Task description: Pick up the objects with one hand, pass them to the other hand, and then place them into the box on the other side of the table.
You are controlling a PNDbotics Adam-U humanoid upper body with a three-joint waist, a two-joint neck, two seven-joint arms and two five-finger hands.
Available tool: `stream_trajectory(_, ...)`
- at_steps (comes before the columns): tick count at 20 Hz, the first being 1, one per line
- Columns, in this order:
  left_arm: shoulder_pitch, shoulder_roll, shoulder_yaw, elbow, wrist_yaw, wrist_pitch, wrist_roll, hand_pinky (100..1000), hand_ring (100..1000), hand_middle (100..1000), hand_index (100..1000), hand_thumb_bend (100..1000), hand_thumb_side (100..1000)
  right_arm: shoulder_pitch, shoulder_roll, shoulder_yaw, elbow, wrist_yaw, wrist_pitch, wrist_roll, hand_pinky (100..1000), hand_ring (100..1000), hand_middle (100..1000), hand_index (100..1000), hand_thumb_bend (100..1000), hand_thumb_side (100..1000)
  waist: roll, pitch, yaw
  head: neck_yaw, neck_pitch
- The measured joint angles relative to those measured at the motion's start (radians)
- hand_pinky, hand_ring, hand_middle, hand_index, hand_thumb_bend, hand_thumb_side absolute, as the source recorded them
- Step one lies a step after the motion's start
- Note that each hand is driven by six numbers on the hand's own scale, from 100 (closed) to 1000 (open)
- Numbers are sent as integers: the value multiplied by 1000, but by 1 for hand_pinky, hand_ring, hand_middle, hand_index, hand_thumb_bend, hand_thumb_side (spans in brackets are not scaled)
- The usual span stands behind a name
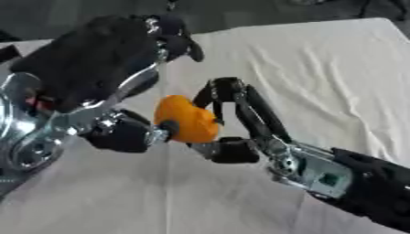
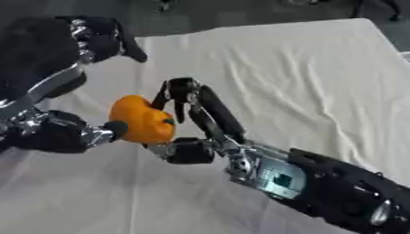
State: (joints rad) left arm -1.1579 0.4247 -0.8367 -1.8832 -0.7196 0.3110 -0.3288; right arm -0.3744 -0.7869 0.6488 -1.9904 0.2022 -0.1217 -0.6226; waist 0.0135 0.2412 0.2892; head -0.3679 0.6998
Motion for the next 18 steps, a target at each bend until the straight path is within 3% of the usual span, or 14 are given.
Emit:
stream_trajectory(6,0,-5,-14,26,-36,-52,-56,746,807,814,876,636,185,1,0,-3,0,14,0,-4,241,595,436,503,344,100,0,0,-1,22,0)
stream_trajectory(9,0,-5,-22,22,-57,-70,-152,759,831,840,897,667,291,5,0,-7,0,34,9,-11,237,595,436,503,344,100,0,0,-2,26,0)
stream_trajectory(13,0,-5,-23,2,-89,-83,-292,757,829,837,892,677,289,6,0,-6,0,53,23,-20,236,595,436,502,343,100,0,0,-2,27,1)
stream_trajectory(15,0,-5,-22,-5,-99,-83,-331,754,827,834,888,663,245,7,0,-6,0,61,27,-24,235,595,437,504,343,100,0,0,-2,27,1)
stream_trajectory(18,0,-4,-15,-23,-109,-79,-365,752,828,835,886,661,258,12,0,-5,0,75,32,-30,233,595,436,503,350,100,0,0,-2,27,2)
